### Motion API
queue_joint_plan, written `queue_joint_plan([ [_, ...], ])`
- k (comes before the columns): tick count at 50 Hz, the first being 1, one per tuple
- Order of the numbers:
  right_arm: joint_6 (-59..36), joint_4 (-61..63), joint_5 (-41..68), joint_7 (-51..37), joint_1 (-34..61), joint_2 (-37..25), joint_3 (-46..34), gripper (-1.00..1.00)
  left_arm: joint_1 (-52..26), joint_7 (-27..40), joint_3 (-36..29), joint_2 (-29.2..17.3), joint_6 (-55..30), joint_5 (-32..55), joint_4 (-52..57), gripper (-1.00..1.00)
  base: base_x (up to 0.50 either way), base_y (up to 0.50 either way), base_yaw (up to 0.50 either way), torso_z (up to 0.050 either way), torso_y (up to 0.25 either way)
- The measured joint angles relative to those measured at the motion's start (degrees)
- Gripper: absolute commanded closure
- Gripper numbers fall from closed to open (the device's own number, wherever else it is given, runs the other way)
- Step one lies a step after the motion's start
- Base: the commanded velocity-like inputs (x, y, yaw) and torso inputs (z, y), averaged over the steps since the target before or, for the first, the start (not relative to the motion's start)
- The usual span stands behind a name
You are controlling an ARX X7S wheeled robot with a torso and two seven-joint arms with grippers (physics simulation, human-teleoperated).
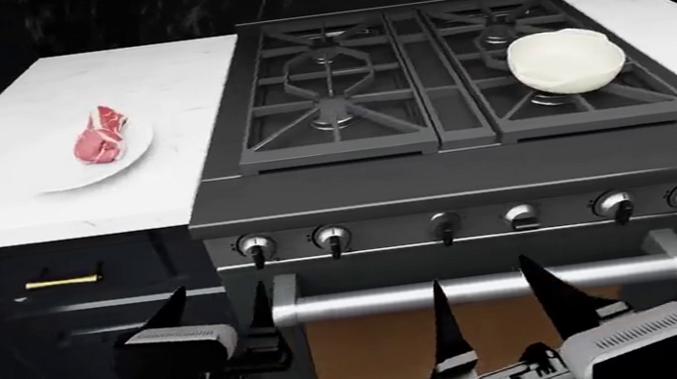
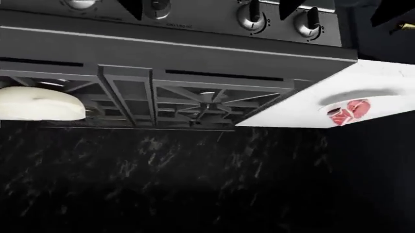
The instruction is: Frozen meat rests on a plate on the counter. Retrieve the meat and place it in a pot on a burner. Then turn the burner on.
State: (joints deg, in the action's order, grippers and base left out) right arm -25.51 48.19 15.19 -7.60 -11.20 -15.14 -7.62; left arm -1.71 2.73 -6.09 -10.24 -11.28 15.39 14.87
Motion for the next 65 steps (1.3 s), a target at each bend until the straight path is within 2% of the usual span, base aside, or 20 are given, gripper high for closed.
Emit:
queue_joint_plan([
  [6, -5.4, 5.22, 5.63, -4.37, 3.15, -4.65, -0.27, -1.0, -1.4, 0.86, 0.89, -1.62, -4.71, 2.36, 4.89, -1.0, 0.0, 0.5, 0.0, 0.05, 0.0],
  [17, -8.39, 9.11, 36.62, -25.52, 20.33, -23.33, -4.46, -1.0, -7.17, 3.15, 3.72, -5.58, -18.61, 10.24, 15.6, -1.0, 0.0, 0.5, 0.0, 0.05, 0.0],
  [27, -11.68, 8.89, 61.12, -38.01, 38.31, -32.55, -6.51, -1.0, -14.88, 6.99, 7.21, -8.51, -33.3, 19.81, 23.45, -1.0, 0.0, 0.5, 0.0, 0.05, 0.0],
  [36, -14.81, 7.53, 76.04, -45.87, 52.38, -35.71, -9.52, -1.0, -22.09, 10.49, 9.59, -10.37, -43.28, 26.0, 27.68, -1.0, 0.0, 0.2, 0.0, 0.05, 0.0],
  [46, -18.38, 4.09, 88.3, -52.99, 65.76, -37.04, -13.42, -1.0, -31.41, 17.65, 12.38, -9.86, -56.12, 34.12, 28.55, -1.0, 0.29, 0.0, 0.0, 0.002, 0.0],
  [54, -20.49, 1.53, 94.38, -55.77, 73.21, -37.25, -15.53, -1.0, -37.98, 23.81, 15.58, -8.19, -65.83, 40.51, 27.64, -1.0, 0.5, 0.0, 0.0, 0.0, 0.0],
  [65, -22.44, -0.22, 98.82, -57.75, 79.32, -36.83, -17.64, -1.0, -43.04, 31.09, 19.25, -6.62, -73.47, 48.99, 25.54, -1.0, 0.5, 0.0, 0.0, 0.0, 0.001],
])
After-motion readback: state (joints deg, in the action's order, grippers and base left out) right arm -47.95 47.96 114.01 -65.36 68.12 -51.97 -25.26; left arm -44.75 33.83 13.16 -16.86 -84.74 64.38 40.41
